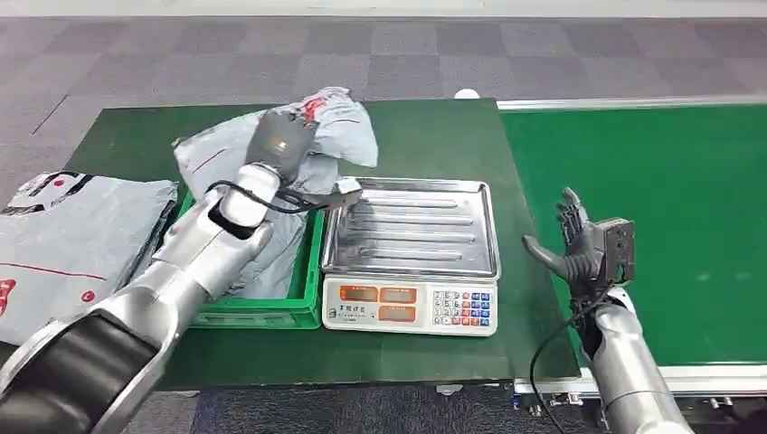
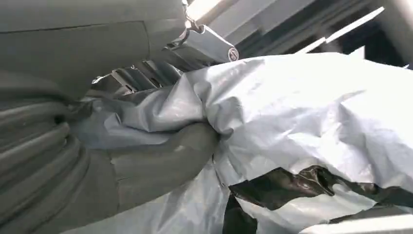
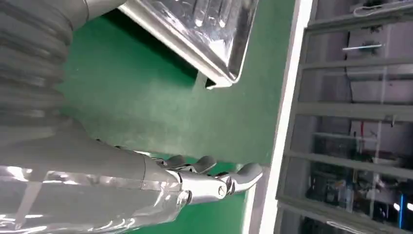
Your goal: Moved the parcel from conveyor to table for the left to box.
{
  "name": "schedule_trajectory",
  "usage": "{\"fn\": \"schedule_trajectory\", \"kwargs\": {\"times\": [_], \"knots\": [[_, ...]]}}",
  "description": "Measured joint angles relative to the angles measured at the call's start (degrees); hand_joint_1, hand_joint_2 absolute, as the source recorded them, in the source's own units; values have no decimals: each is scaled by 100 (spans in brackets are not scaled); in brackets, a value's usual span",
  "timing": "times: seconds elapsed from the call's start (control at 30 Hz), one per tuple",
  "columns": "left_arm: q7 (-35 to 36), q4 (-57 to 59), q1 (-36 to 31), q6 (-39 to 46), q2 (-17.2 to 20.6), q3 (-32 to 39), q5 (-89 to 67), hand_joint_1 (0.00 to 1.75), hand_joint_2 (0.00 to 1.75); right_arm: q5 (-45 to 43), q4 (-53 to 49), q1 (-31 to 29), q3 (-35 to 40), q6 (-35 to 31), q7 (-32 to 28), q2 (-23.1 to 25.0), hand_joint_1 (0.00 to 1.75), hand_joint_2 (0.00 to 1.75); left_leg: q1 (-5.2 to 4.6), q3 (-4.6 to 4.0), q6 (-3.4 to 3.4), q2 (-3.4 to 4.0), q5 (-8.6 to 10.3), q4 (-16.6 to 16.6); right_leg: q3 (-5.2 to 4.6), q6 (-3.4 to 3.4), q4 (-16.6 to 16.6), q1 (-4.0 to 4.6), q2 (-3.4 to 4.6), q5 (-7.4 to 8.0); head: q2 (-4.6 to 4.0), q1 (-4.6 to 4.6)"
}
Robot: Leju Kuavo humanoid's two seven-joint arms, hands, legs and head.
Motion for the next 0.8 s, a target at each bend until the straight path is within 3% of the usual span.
{"fn": "schedule_trajectory", "kwargs": {"times": [0.43, 0.57, 0.8], "knots": [[462, -477, 706, -382, 812, 683, -214, 175, 175, 162, -166, 99, -140, -92, 118, 0, 0, 175, -2, -4, 0, -4, 0, 1, 2, 0, 0, -2, -3, 0, 0, 0], [351, -1175, 1203, -502, 1168, 853, -199, 175, 175, 199, -153, 90, -177, -94, 101, -9, 0, 175, -2, 2, -6, 13, -5, 1, -5, 0, 0, 0, 18, 0, 0, 0], [116, -2459, 1780, -765, 1458, 960, 195, 175, 175, 105, -127, 83, -203, -85, 85, -81, 0, 175, 1, -9, -5, -10, -4, 2, -5, -3, 0, 1, -11, -3, 0, 0]]}}
